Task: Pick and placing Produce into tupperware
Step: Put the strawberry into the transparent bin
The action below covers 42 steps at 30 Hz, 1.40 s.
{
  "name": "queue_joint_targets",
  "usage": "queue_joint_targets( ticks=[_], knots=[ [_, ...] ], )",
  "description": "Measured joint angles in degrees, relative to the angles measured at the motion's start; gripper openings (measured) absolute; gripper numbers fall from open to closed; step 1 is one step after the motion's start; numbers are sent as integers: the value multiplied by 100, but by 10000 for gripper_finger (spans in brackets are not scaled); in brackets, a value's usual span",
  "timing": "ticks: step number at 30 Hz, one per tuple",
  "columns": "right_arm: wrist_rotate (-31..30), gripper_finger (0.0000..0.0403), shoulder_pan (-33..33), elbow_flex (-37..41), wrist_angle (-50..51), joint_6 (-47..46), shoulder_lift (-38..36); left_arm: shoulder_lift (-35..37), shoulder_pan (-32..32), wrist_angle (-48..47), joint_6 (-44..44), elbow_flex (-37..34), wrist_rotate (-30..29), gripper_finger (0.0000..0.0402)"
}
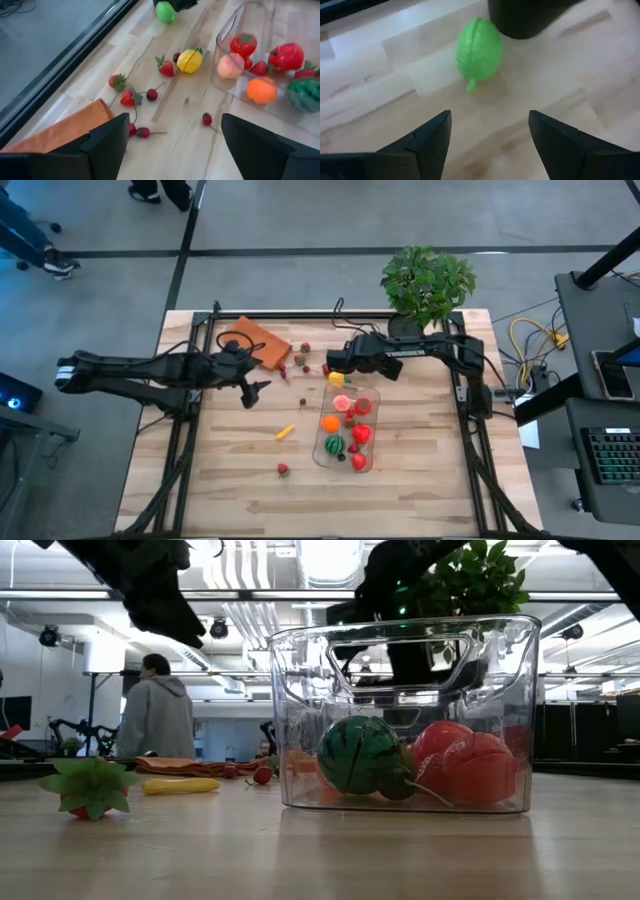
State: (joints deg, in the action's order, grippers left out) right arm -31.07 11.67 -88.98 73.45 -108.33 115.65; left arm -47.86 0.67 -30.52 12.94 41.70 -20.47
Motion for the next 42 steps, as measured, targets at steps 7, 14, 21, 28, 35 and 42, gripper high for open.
queue_joint_targets(
  ticks=[7,14,21,28,35,42],
  knots=[
    [5,258,350,-239,-122,515,233,105,2,8,-183,-91,2,299],
    [258,258,570,-250,-203,8,376,66,2,11,-185,-86,2,299],
    [256,258,831,-250,-192,-267,447,68,2,-3,-185,-86,3,299],
    [-12,258,1095,-196,-211,-261,451,13,2,3,-187,-87,2,299],
    [-41,258,1216,-22,-644,110,451,-7,2,-6,-188,-110,-105,299],
    [3,258,1268,217,-796,24,451,-6,7,3,-171,-112,-131,299]
  ],
)
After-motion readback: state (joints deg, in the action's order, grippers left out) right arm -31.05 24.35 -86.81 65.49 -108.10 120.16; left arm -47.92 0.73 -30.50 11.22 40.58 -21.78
